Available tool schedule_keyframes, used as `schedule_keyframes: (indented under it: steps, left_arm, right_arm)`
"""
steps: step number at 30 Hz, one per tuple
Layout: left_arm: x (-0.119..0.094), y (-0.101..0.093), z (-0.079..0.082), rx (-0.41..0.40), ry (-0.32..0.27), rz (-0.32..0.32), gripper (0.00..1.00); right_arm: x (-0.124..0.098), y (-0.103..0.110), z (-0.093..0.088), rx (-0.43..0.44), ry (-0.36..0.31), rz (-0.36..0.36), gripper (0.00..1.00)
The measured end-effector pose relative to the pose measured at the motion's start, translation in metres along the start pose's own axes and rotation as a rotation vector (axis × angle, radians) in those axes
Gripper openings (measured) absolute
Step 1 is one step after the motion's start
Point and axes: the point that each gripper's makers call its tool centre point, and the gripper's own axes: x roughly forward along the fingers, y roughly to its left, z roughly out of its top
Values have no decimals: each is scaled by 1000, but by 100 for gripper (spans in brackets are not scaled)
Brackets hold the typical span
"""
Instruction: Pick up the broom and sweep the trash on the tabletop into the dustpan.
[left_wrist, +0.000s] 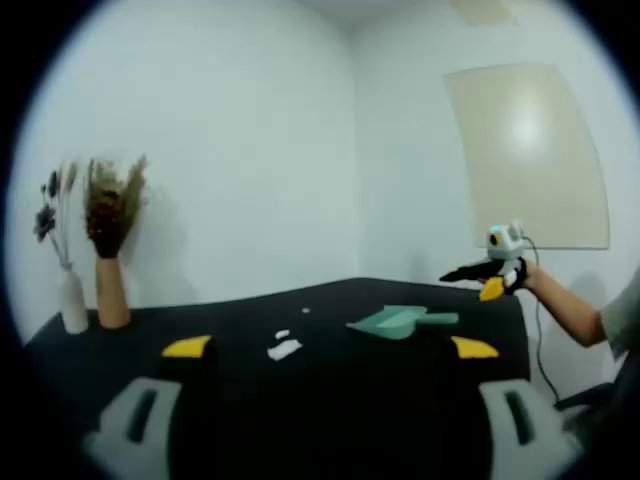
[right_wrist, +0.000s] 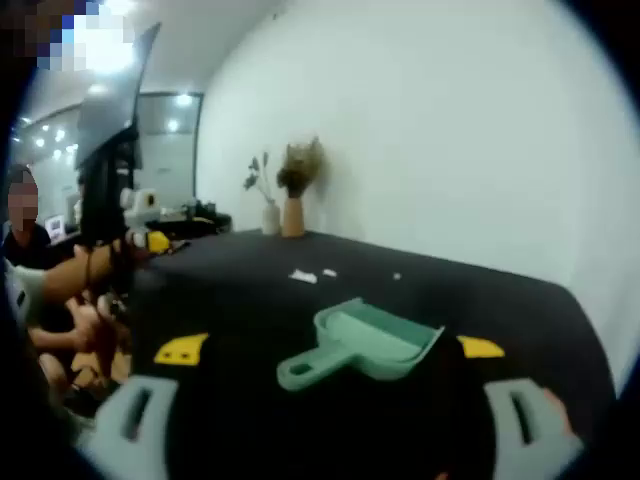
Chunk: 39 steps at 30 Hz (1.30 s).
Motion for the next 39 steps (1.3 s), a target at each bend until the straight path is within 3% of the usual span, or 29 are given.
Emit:
schedule_keyframes:
  steps: [6,16,22,29,34,39]
  left_arm:
    - [15,7,-9,11,51,-1,95]
    - [18,12,-1,3,40,-6,95]
    - [17,12,-1,10,39,-30,95]
    - [30,12,-18,5,104,-75,95]
    - [35,6,-19,29,120,-91,95]
    - [41,-5,-23,55,148,-106,93]
  right_arm:
    - [7,-13,-1,-2,9,0,96]
    - [6,-16,8,-22,5,-2,94]
    - [3,-22,8,37,4,16,82]
    - [-7,-35,7,-27,46,0,73]
    - [-6,-31,19,32,41,58,64]
    - [-3,-32,35,105,22,50,59]
